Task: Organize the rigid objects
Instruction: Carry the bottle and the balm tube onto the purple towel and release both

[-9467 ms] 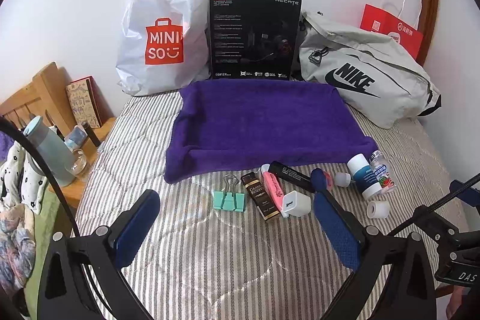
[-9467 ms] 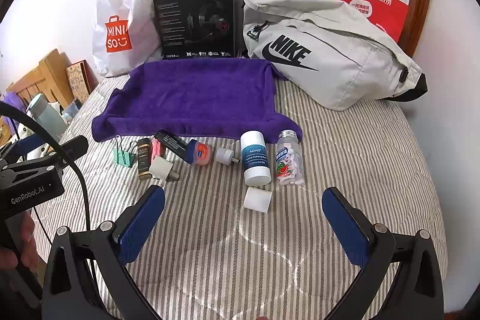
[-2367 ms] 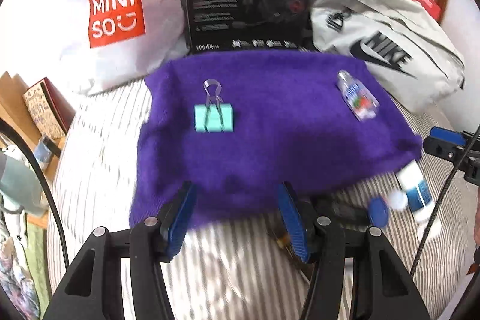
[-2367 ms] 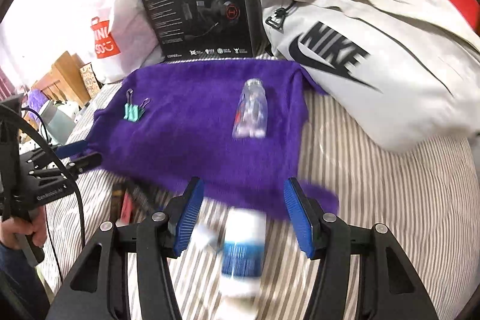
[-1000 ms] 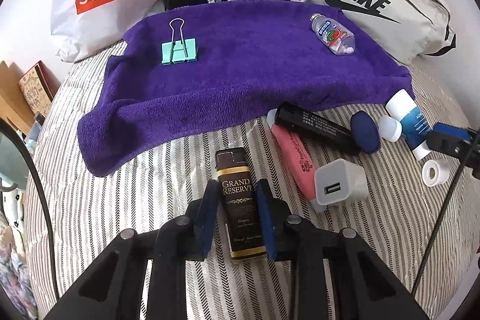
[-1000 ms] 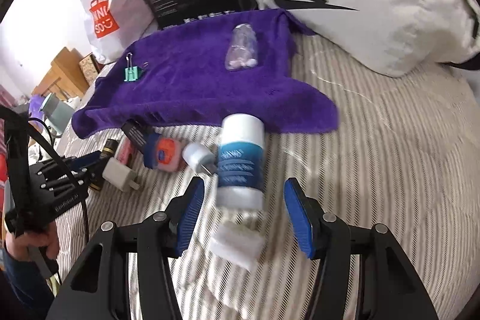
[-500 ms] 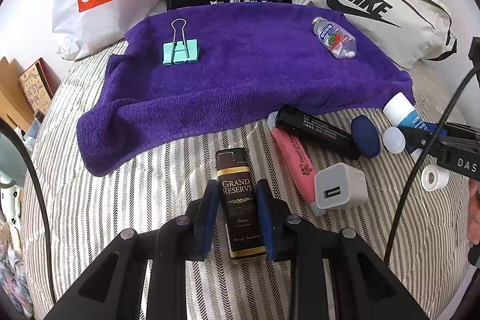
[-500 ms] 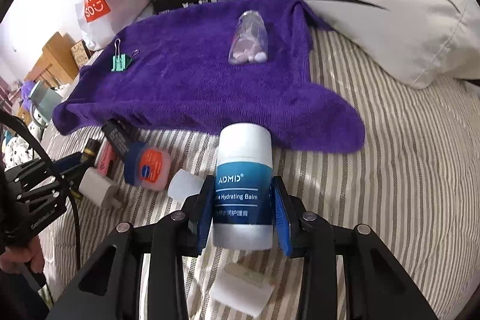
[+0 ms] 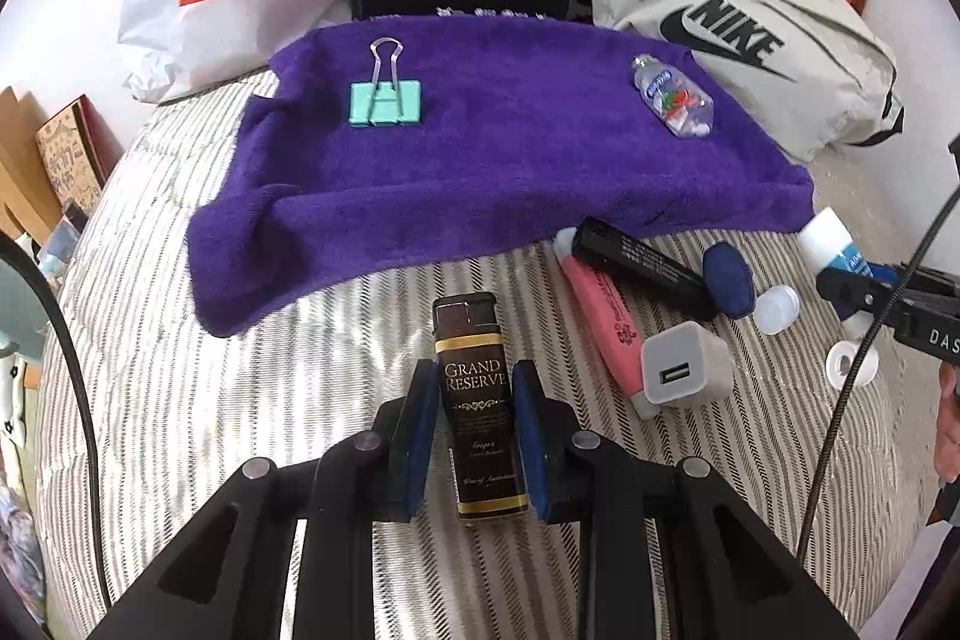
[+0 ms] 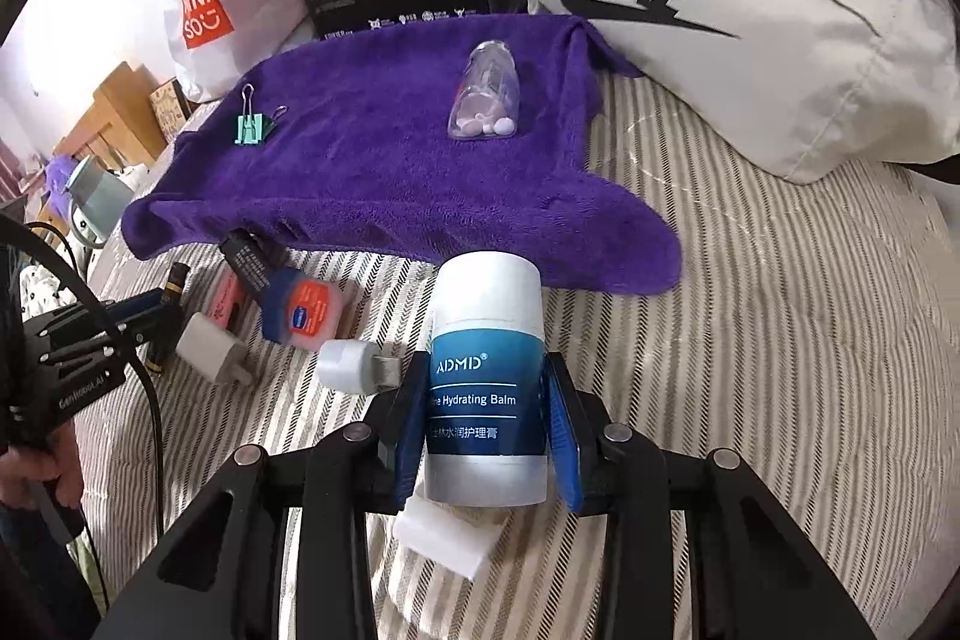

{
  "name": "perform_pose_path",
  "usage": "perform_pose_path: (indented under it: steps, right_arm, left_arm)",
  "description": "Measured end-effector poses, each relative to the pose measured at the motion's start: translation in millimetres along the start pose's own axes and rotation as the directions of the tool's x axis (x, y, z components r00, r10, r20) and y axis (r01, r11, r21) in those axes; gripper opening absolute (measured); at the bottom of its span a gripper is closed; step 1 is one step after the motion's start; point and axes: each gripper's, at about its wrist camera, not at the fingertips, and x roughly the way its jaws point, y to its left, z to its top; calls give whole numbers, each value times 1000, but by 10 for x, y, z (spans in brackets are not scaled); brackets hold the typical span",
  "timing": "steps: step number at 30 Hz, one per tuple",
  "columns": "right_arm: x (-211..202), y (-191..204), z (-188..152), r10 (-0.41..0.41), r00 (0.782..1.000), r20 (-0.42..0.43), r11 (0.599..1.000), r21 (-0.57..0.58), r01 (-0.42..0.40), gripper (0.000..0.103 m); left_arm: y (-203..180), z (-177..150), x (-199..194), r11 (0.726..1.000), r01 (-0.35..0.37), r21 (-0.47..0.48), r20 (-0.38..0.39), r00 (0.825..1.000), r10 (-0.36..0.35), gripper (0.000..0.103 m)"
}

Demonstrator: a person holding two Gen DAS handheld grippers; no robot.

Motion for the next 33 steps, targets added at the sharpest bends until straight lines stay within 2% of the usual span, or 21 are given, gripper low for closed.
perform_pose_path:
  steps: [11, 16, 21, 29, 33]
  right_arm:
    - [-121, -24, -10, 27, 1000, 11, 999, 17, -27, 36]
    - [-110, -15, 21, 31, 999, 13, 999, 19, -31, 36]
    - [-79, 2, -1, 37, 999, 0, 999, 12, -37, 36]
    - [-29, 1, -12, 30, 999, -14, 1000, 8, -30, 36]
    - [-26, 37, 11, 35, 999, -13, 999, 0, -35, 36]
  left_arm:
    - [146, 31, -156, 999, 43, -29, 28, 999, -42, 24]
    - [149, 83, -100, 999, 44, -28, 22, 999, -44, 24]
    - [87, 51, 115, 1000, 10, 4, -29, 1000, -10, 23]
    - [-25, -24, 101, 997, -45, 58, 6, 999, 45, 24]
    - [30, 13, 82, 999, -19, 36, -13, 1000, 19, 23]
